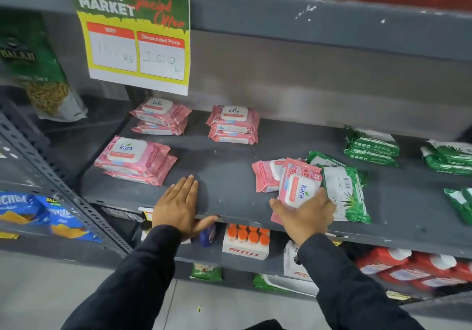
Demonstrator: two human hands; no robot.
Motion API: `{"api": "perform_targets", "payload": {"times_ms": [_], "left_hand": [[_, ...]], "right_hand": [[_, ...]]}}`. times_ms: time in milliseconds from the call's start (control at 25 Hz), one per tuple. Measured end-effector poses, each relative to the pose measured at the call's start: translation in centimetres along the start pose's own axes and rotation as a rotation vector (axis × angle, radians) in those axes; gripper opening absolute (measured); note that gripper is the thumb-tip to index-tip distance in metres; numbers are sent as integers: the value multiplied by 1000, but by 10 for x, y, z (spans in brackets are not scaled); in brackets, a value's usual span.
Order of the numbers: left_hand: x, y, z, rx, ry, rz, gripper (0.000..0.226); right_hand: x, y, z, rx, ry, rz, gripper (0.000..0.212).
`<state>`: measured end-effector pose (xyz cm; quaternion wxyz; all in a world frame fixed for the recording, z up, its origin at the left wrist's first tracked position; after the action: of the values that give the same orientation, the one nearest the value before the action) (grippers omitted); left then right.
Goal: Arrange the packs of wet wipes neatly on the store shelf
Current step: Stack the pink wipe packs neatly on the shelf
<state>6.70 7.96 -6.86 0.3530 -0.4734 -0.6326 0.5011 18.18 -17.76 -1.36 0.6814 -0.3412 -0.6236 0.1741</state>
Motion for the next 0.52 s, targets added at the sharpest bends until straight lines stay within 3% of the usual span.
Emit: {"api": "perform_targets", "payload": {"times_ms": [520], "left_hand": [[9,-15,5,12,18,-109,111]], "right_hand": [[-5,-6,-7,78,-17,-29,102]]}}
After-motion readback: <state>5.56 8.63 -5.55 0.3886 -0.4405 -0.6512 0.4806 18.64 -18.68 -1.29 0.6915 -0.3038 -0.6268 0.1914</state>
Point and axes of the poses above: each hand's wrist, its own z-axis away from the middle knuckle, its own y-axis out of the palm, x = y × z, the point moved 2 cm from there along -z, towards the middle knuckle, and after that the axes turned 9 degrees about -x, right-handed, at the moved point
